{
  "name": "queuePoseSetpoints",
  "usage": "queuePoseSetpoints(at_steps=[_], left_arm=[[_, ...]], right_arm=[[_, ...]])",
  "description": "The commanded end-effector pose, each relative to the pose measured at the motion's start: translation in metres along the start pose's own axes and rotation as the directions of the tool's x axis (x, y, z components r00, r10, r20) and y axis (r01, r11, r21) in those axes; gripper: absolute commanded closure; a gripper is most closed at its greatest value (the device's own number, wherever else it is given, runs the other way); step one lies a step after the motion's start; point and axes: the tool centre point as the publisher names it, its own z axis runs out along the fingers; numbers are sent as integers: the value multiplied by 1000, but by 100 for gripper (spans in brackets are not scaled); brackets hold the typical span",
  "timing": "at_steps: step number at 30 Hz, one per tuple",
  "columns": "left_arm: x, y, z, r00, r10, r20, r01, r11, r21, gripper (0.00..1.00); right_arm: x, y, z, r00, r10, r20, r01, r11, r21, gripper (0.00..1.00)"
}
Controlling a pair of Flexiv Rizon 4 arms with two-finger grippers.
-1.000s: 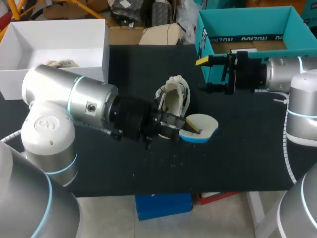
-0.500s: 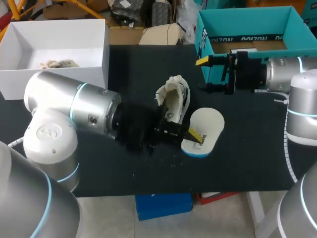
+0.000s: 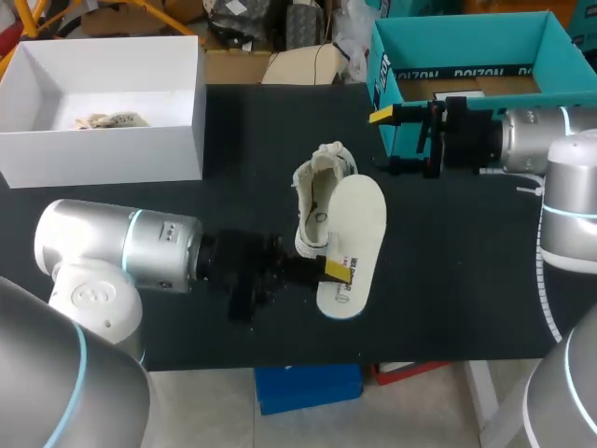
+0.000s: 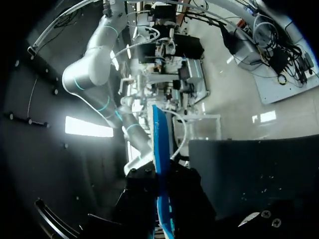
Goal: Take the shoe out of the shoebox, open the shoe tongue, remove and reinsert the insole, then place the shoe into the shoebox
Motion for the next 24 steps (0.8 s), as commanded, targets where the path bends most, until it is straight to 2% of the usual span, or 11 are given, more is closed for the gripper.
queuePoseSetpoints(at_steps=[1, 8, 15, 24], left_arm=[[14, 5, -4, 997, 73, 4, -73, 997, -30, 100], [31, 32, -14, 993, 115, -8, -115, 992, -53, 100], [48, 72, -27, 995, 96, -10, -96, 991, -96, 100], [47, 127, -36, 995, 100, -10, -100, 988, -114, 100]], right_arm=[[-1, 0, 2, 1000, 0, 0, 0, 1000, -4, 0], [-1, 0, 2, 1000, 0, 0, 0, 1000, -4, 0], [-1, 0, 2, 1000, 0, 0, 0, 1000, -4, 0], [-1, 0, 2, 1000, 0, 0, 0, 1000, -4, 0]])
